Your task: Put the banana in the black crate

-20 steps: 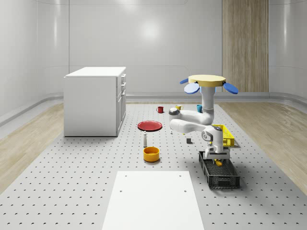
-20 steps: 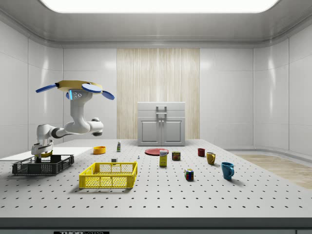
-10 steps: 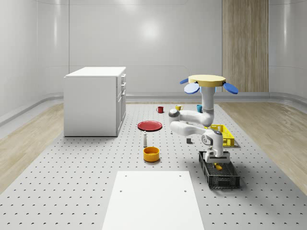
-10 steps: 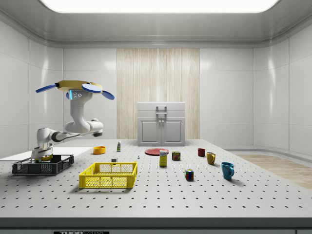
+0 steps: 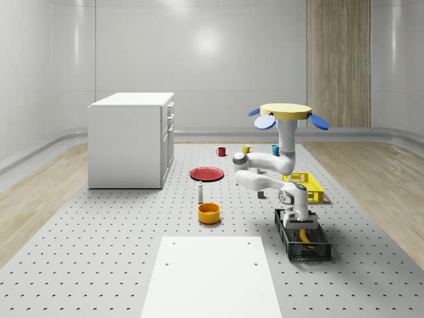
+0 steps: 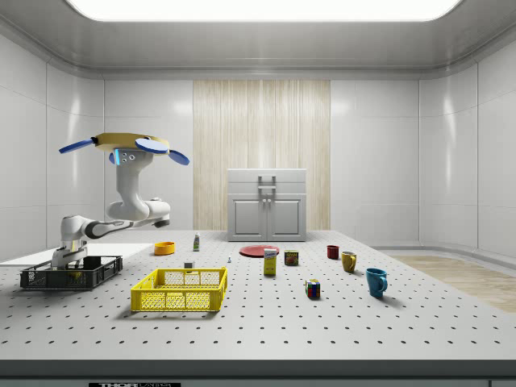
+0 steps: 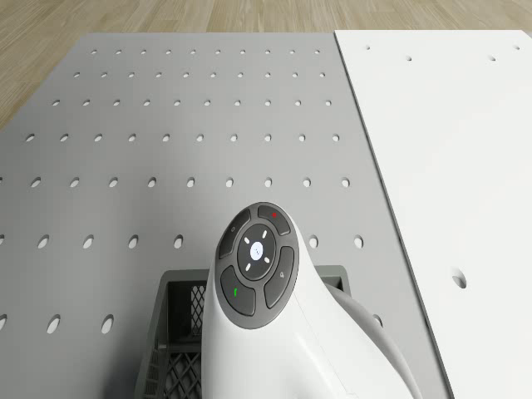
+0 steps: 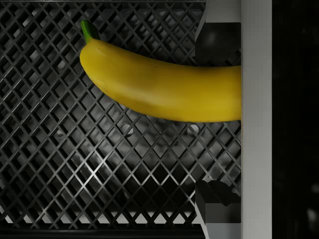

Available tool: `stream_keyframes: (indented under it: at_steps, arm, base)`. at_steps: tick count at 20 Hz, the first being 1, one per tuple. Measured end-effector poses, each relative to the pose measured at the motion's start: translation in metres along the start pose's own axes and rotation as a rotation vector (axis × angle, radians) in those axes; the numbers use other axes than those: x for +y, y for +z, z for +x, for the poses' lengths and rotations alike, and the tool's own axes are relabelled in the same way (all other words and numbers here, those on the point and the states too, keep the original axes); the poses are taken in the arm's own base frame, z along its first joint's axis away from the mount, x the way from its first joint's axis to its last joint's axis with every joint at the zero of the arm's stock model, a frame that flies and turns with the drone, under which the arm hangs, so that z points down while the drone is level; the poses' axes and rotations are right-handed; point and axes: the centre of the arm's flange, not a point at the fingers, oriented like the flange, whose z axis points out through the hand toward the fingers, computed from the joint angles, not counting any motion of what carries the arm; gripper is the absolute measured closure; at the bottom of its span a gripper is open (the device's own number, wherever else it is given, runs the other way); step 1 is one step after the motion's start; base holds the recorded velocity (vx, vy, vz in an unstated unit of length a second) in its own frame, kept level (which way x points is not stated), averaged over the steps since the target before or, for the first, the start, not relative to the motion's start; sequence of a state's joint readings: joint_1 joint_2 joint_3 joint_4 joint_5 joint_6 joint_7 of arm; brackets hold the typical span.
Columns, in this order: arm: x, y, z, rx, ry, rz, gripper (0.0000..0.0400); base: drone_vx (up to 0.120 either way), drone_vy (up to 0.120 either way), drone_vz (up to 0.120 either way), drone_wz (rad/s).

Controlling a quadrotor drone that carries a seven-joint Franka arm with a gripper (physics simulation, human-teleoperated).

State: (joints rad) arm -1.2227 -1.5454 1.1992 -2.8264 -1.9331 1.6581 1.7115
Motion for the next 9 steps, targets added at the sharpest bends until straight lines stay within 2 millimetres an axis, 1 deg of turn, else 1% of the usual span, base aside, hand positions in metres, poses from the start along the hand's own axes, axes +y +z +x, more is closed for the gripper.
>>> stream_keyframes:
  at_steps: [4, 9]
  arm:
    - [0.000, -0.010, 0.000, -0.001, 0.001, 0.001, 0.0014]
    - [0.000, -0.015, 0.000, -0.002, 0.002, 0.001, 0.0004]
  base:
    - [0.000, 0.000, 0.000, 0.000]
    - [0.000, 0.000, 0.000, 0.000]
